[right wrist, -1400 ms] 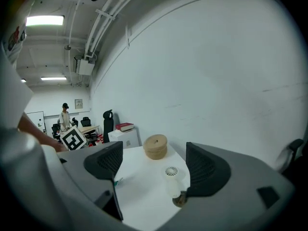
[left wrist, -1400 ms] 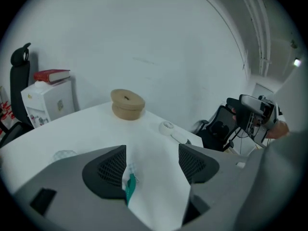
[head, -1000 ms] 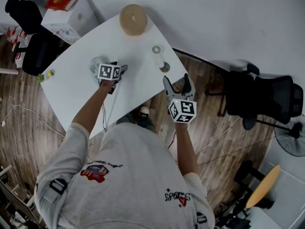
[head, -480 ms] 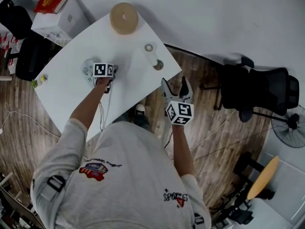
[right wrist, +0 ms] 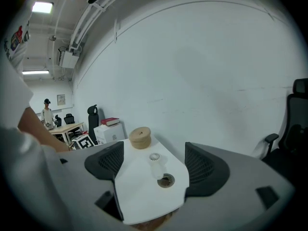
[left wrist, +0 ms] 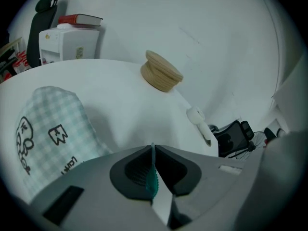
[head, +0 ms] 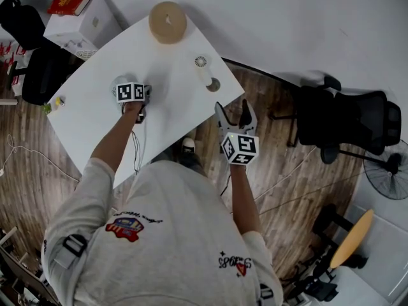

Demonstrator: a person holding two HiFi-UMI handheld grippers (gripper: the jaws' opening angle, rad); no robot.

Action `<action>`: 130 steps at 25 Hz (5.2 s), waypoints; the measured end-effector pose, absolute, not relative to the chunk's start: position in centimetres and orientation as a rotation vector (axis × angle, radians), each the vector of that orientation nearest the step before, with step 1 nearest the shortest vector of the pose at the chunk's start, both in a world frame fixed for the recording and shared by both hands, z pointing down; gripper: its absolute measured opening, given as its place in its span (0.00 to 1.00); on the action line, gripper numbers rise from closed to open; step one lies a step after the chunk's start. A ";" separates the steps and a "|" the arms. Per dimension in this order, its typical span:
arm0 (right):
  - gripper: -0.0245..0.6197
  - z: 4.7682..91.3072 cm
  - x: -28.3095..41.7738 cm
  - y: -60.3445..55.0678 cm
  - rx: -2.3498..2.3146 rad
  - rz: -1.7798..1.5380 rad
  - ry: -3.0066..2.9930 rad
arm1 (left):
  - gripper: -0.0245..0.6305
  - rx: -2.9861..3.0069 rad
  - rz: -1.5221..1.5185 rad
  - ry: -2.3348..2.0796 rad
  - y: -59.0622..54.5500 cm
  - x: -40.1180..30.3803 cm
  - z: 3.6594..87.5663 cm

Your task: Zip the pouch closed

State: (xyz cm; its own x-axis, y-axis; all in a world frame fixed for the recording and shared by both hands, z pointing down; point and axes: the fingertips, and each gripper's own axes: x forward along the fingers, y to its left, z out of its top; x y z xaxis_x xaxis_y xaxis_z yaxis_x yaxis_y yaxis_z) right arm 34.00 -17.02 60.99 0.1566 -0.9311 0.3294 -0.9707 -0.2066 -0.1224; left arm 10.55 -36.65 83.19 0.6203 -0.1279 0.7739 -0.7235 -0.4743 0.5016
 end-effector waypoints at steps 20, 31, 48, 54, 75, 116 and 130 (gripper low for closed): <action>0.63 57.1 28.4 -22.9 2.093 0.370 -2.192 | 0.06 2.208 0.173 -0.730 -40.7 5.7 67.5; 0.62 52.8 24.3 -26.6 1.971 0.225 -2.356 | 0.06 2.281 -0.095 -0.849 -42.7 0.9 57.5; 0.61 49.0 22.9 -27.0 1.955 0.106 -2.403 | 0.06 2.446 -0.257 -0.779 -40.2 0.0 48.2; 0.61 48.7 22.3 -26.7 1.939 0.090 -2.399 | 0.06 2.433 -0.276 -0.761 -39.5 -0.5 48.1; 0.56 46.5 7.5 -29.5 1.562 -0.053 -2.621 | 0.06 2.308 -0.459 -0.696 -36.0 -2.1 46.7; 0.11 49.6 2.1 -29.2 1.331 0.022 -2.570 | 0.06 2.252 -0.508 -0.489 -32.0 1.3 46.9; 0.10 50.9 2.9 -28.3 1.248 0.105 -2.585 | 0.06 2.274 -0.397 -0.512 -32.3 1.5 49.2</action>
